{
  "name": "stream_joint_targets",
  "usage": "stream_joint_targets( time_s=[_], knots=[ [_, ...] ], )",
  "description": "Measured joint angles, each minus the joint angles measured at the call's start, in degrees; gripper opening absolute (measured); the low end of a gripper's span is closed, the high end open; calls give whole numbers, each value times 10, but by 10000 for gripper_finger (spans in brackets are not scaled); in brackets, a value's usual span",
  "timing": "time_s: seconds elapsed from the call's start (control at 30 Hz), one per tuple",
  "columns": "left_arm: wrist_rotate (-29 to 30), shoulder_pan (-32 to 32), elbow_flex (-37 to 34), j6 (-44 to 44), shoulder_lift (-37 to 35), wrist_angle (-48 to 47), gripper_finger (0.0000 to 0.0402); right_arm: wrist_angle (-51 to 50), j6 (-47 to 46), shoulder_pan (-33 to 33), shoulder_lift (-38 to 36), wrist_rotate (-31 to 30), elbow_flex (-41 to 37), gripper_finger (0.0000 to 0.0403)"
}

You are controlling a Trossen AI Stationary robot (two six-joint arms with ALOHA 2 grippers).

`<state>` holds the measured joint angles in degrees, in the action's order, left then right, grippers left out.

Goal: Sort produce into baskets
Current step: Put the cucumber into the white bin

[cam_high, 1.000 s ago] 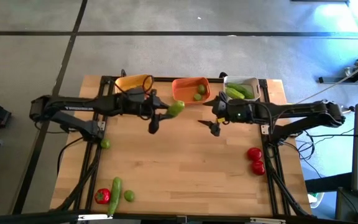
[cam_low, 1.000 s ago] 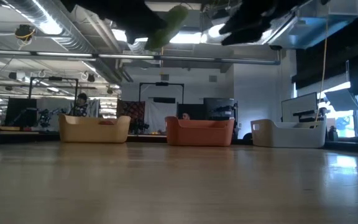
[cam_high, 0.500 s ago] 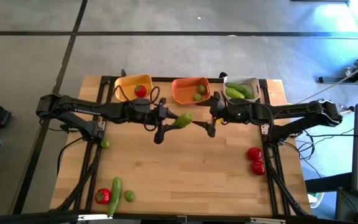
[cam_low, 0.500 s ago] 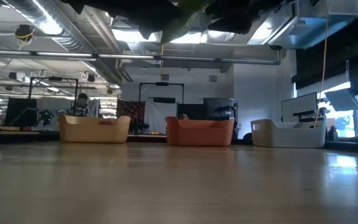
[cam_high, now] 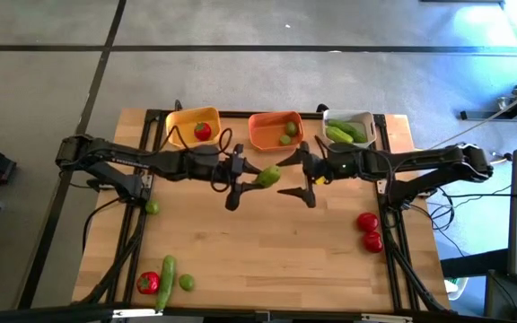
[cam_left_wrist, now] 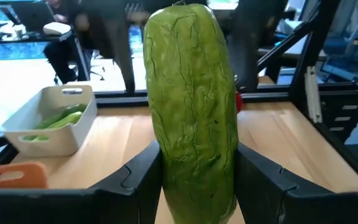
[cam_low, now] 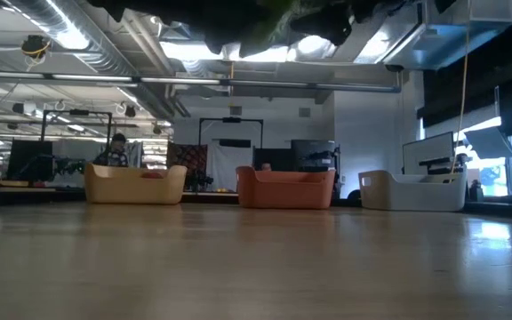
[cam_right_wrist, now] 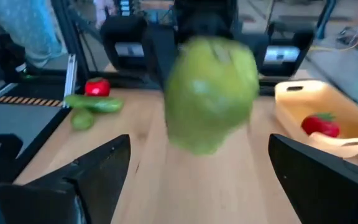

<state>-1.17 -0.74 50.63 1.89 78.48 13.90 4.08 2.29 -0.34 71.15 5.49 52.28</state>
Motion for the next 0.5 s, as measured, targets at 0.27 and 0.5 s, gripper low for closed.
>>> stream_joint_targets(
  time_s=[0.27, 0.5],
  knots=[
    [2, -2, 0, 4, 0, 6, 164, 67, 4, 0, 37, 28, 0, 369],
    [2, -2, 0, 5, 9, 10, 164, 126, 4, 0, 64, 31, 0, 349]
  ],
)
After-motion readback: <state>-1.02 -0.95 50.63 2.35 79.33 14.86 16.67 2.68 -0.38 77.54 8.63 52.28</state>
